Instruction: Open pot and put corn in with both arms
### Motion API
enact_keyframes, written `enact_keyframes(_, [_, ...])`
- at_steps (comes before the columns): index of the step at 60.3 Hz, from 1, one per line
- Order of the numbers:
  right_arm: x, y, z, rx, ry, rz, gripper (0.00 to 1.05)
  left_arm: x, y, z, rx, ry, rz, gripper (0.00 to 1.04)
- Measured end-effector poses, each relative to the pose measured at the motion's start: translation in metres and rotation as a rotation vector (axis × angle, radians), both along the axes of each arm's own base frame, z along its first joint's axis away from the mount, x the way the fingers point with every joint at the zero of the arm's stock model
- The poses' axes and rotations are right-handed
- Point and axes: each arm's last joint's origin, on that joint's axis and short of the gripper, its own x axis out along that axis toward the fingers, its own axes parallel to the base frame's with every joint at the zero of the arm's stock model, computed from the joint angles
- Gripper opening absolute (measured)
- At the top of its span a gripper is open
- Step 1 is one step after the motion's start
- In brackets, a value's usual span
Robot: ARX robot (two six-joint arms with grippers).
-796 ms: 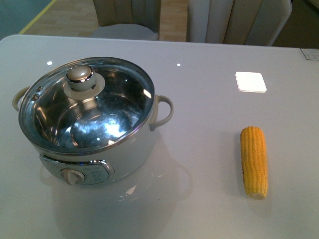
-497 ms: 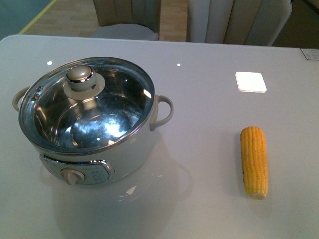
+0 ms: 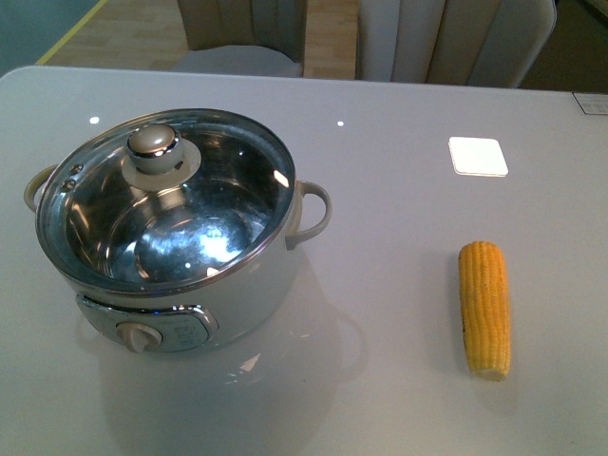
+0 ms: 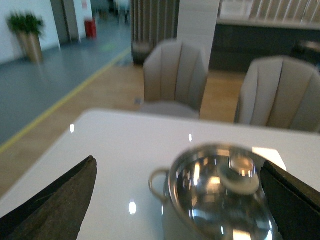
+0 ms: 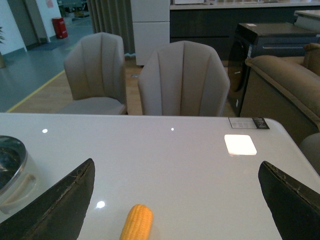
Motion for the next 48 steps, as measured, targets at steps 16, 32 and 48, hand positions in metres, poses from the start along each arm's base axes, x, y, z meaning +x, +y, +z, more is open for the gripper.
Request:
enact_keyframes(16, [0.000,0.000,0.000,0.000,0.000,0.000,0.96,0.040,-0.011,0.027,-0.005,-0.062,-0.072,0.98])
enact_keyframes(32, [0.000,0.000,0.000,0.000,0.000,0.000,0.96,0.123,-0.043,0.005,0.037,-0.074,-0.196,0.98])
enact_keyframes(48, [0.000,0.000,0.000,0.000,0.000,0.000,0.96,0.185,-0.066,-0.036,0.070,-0.005,-0.234,0.98])
